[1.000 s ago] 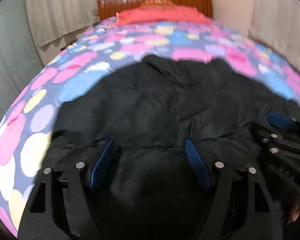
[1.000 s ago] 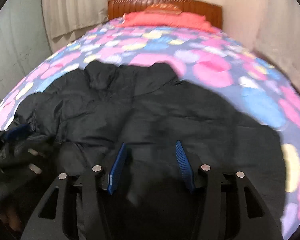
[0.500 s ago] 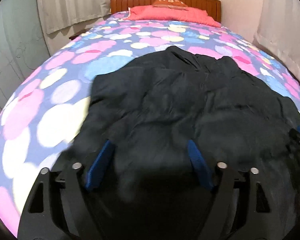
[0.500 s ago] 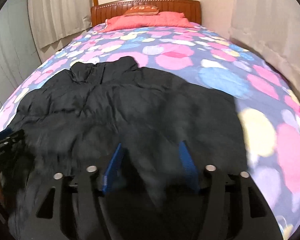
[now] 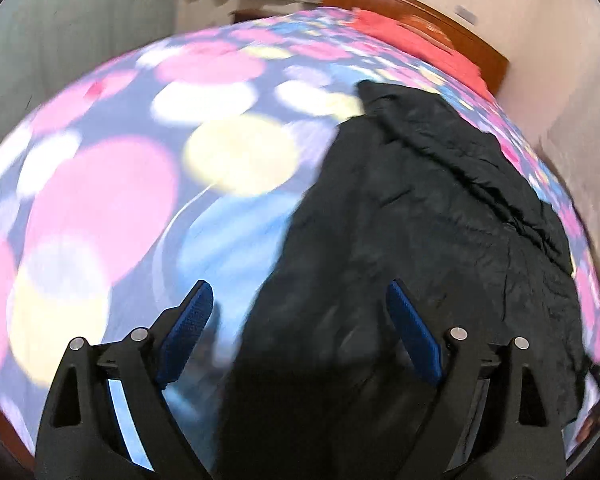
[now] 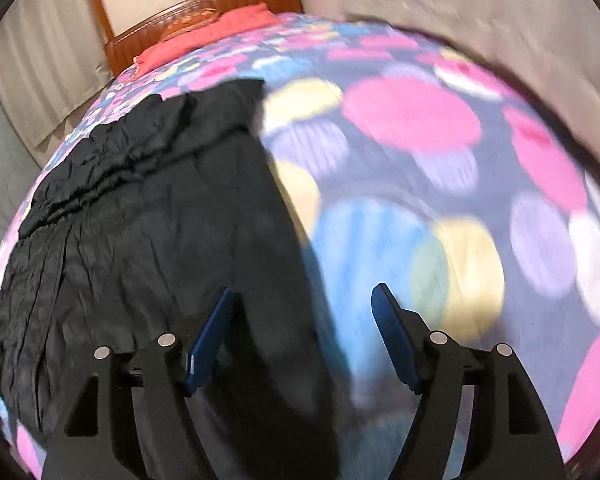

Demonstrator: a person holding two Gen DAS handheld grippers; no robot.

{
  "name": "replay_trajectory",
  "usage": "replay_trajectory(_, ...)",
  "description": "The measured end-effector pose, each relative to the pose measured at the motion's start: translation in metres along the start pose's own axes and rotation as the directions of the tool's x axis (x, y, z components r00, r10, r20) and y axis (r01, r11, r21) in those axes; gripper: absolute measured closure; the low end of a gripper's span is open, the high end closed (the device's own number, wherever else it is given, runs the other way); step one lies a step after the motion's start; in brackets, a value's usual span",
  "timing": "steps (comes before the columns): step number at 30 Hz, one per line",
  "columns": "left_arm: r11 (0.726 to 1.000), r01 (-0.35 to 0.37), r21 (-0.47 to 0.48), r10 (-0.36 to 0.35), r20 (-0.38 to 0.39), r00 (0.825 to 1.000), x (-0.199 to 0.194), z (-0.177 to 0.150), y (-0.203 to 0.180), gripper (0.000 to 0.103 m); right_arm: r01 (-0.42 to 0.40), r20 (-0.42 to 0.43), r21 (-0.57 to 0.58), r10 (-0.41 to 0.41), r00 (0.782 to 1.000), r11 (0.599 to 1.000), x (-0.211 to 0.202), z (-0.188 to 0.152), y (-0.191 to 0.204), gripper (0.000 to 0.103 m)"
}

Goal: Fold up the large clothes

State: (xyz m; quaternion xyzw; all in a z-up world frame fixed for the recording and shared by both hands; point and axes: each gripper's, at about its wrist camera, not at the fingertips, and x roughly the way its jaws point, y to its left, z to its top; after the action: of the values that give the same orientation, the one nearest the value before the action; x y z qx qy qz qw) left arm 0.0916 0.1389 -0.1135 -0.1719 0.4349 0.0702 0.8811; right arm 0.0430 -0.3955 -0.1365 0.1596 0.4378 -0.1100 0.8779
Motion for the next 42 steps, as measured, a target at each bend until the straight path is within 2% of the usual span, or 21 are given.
replay_trajectory(4,0.995,-0.001,-0.104,-0.004,-0.042,0.999,-0.004,-0.024,0.024,0.015,-0.029,0.000,0.043,0.029,1.000,0.999,-0.009,-0.023,-0.013,0.032)
replay_trajectory(8,0.987,0.020,-0.161,-0.023,-0.017,1.000,-0.011,-0.037,0.029,0.014,-0.065,-0.020,0.064,0.066,0.998,0.996,-0.008,-0.036,-0.013,0.032)
replay_trajectory(11,0.976,0.063,-0.208,-0.065,-0.001,0.998,-0.014,-0.044,0.029,0.012,-0.097,-0.021,0.082,0.099,0.995,0.992,-0.007,-0.046,-0.010,0.032)
replay_trajectory(14,0.966,0.114,-0.232,-0.116,0.006,0.993,-0.013,-0.045,0.024,0.012,-0.115,-0.009,0.075,0.116,0.993,0.991,-0.009,-0.051,-0.001,0.032)
replay_trajectory(16,0.954,0.173,-0.244,-0.179,-0.002,0.984,-0.009,-0.048,0.019,0.012,-0.115,-0.005,0.057,0.115,0.993,0.992,-0.010,-0.055,0.006,0.032)
replay_trajectory(19,0.957,0.168,-0.236,-0.171,0.011,0.985,-0.004,-0.049,0.015,0.012,-0.122,0.001,0.052,0.123,0.992,0.991,-0.012,-0.056,0.009,0.033)
replay_trajectory(23,0.956,0.155,-0.248,-0.154,0.023,0.988,-0.004,-0.050,0.014,0.018,-0.141,0.000,0.068,0.141,0.990,0.988,-0.013,-0.058,0.008,0.038)
replay_trajectory(29,0.918,0.221,-0.330,-0.222,0.036,0.974,-0.005,-0.052,0.030,0.022,-0.206,-0.012,0.133,0.209,0.978,0.969,-0.015,-0.060,-0.002,0.038)
replay_trajectory(32,0.924,0.216,-0.314,-0.213,0.044,0.976,-0.004,-0.051,0.021,0.024,-0.212,-0.007,0.140,0.215,0.977,0.967,-0.011,-0.060,0.004,0.037)
replay_trajectory(38,0.913,0.240,-0.331,-0.240,0.040,0.970,-0.001,-0.052,0.023,0.047,-0.259,0.000,0.152,0.262,0.965,0.954,-0.010,-0.057,0.008,0.039)
replay_trajectory(39,0.912,0.244,-0.331,-0.247,0.035,0.968,-0.002,-0.054,0.026,0.047,-0.261,-0.003,0.157,0.265,0.964,0.953,-0.011,-0.059,0.006,0.043)
replay_trajectory(42,0.919,0.241,-0.313,-0.245,0.029,0.969,-0.001,-0.056,0.026,0.048,-0.287,0.003,0.204,0.293,0.956,0.936,-0.012,-0.064,-0.002,0.044)
